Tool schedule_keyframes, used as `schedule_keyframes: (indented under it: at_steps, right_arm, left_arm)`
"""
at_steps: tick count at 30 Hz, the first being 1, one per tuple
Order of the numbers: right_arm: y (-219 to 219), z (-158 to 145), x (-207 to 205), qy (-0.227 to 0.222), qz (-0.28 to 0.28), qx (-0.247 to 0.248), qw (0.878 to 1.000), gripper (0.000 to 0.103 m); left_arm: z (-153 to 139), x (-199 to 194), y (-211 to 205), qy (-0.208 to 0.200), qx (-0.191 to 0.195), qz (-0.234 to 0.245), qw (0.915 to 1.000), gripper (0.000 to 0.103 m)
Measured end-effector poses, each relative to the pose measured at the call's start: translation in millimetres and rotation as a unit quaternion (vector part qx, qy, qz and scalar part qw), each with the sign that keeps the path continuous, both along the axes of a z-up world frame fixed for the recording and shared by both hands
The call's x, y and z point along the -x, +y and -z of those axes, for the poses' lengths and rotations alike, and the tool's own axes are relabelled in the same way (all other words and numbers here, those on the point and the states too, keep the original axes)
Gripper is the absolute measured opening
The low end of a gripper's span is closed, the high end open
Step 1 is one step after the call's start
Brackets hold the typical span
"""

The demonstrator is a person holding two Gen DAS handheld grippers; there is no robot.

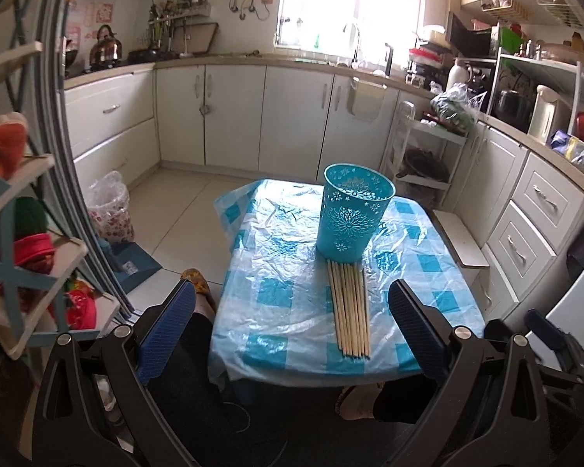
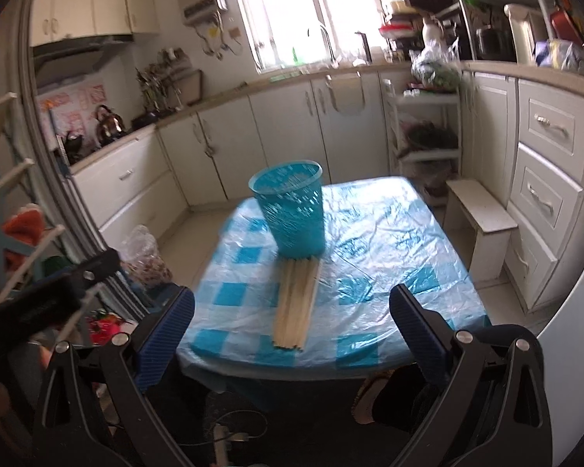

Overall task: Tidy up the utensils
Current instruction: 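Move both tools to the chopsticks and grasp one wooden chopstick with the left tool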

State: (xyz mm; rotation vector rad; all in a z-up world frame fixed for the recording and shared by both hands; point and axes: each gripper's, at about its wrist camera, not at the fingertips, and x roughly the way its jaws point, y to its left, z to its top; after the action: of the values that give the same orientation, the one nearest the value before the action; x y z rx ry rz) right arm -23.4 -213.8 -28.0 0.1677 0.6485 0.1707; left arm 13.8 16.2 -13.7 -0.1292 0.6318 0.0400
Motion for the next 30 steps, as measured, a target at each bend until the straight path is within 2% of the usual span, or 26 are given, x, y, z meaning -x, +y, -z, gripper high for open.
schedule_keyframes:
  at_steps: [2, 4, 6, 7, 9, 14, 19, 23, 26, 30]
  right_arm:
    - [-2, 19, -27, 0.022, -0.001, 0.002, 1.0, 0.096]
    - [-1, 38, -48, 0.038, -0.004, 0.003, 0.999, 0.089]
    - [0, 58, -71, 0.065, -0.009, 0.004, 0.998, 0.071]
    - [1, 70, -84, 0.08, -0.01, 0.0, 0.997, 0.067]
    - [2, 91, -105, 0.103, -0.013, -0.002, 0.995, 0.049]
    - [16, 132, -150, 0.147, -0.014, 0.001, 0.989, 0.029]
    - [26, 154, -179, 0.17, -0.016, 0.016, 0.985, 0.02]
    - [28, 163, -192, 0.182, -0.027, 0.033, 0.982, 0.017]
    - [31, 164, -199, 0.176, -0.045, 0.054, 0.982, 0.01]
    - [30, 163, -206, 0.182, -0.099, 0.086, 0.975, 0.009]
  left_arm:
    - [11, -21, 0, 0.011, 0.003, 0.0, 0.9999, 0.095]
    - [22, -42, -1, 0.024, 0.005, -0.001, 0.9997, 0.095]
    - [37, -65, -3, 0.039, 0.009, 0.0, 0.9992, 0.095]
    - [44, -73, -4, 0.045, 0.01, 0.004, 0.9989, 0.095]
    - [60, -92, -5, 0.06, 0.018, 0.012, 0.998, 0.095]
    - [97, -125, -7, 0.101, 0.014, 0.01, 0.9948, 0.095]
    - [124, -151, -11, 0.13, 0.01, 0.014, 0.9913, 0.095]
    - [140, -172, -15, 0.148, 0.01, 0.016, 0.9889, 0.095]
    - [155, -191, -21, 0.164, 0.006, 0.019, 0.9862, 0.095]
    - [175, -215, -28, 0.182, 0.0, 0.022, 0.9831, 0.095]
